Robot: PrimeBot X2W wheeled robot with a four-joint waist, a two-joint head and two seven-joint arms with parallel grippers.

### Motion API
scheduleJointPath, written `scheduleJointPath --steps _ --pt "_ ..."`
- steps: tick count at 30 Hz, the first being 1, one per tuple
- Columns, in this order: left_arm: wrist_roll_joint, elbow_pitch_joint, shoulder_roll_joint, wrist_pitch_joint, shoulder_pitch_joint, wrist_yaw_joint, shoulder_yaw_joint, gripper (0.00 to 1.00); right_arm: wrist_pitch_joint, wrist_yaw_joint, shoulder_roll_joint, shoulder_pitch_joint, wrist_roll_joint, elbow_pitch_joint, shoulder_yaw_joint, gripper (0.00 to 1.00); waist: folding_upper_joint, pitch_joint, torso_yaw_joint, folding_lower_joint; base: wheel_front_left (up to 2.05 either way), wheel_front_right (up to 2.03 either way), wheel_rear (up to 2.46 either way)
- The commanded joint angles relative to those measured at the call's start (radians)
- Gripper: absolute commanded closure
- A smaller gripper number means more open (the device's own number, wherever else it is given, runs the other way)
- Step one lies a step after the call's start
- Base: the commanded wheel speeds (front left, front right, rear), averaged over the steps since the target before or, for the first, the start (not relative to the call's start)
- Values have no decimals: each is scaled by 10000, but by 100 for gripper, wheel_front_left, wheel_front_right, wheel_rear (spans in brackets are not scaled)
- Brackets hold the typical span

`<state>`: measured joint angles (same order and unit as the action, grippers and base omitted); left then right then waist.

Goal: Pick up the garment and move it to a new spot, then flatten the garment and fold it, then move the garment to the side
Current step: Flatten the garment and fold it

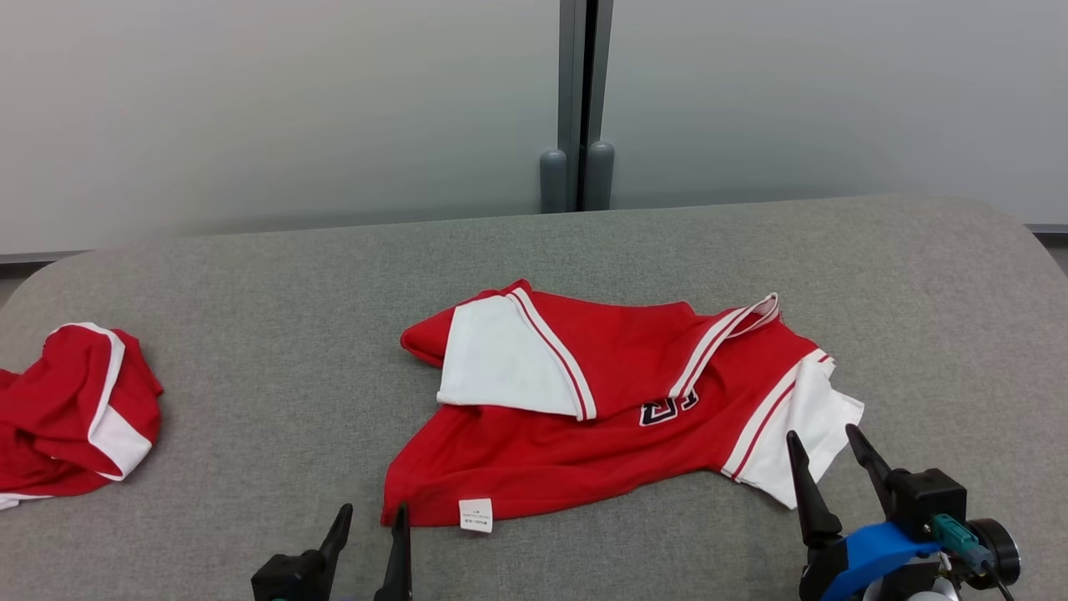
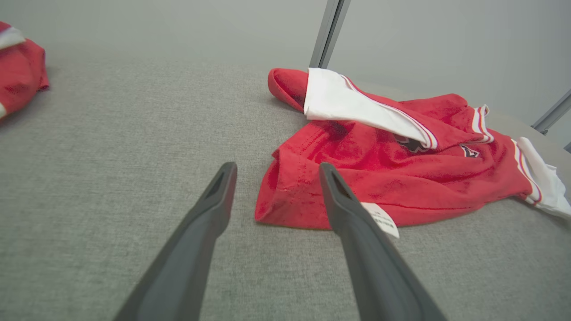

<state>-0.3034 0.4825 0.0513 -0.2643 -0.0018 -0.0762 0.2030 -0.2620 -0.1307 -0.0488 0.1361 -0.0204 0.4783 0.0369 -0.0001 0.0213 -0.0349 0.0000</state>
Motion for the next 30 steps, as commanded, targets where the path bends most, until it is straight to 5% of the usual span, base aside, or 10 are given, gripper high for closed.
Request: scheduleJointPath --steps 1,22,27,30 --pt "-47 135 -3 -2 -176 -99 55 0 -43 -1 -42 -61 -60 -18 -42 0 1 40 -20 0 0 0 0" --pt "22 1160 -8 -2 -1026 -573 298 0 -43 -1 -42 318 -170 -144 -58 0 1 847 -250 0 0 0 0" --pt "-136 1096 -5 -2 -1016 -548 483 100 -42 -1 -42 360 -194 -186 -25 0 1 955 -225 0 0 0 0" --pt "-230 988 -6 -2 -1030 -549 498 100 -42 -1 -42 403 -212 -166 79 0 1 1043 -195 0 0 0 0"
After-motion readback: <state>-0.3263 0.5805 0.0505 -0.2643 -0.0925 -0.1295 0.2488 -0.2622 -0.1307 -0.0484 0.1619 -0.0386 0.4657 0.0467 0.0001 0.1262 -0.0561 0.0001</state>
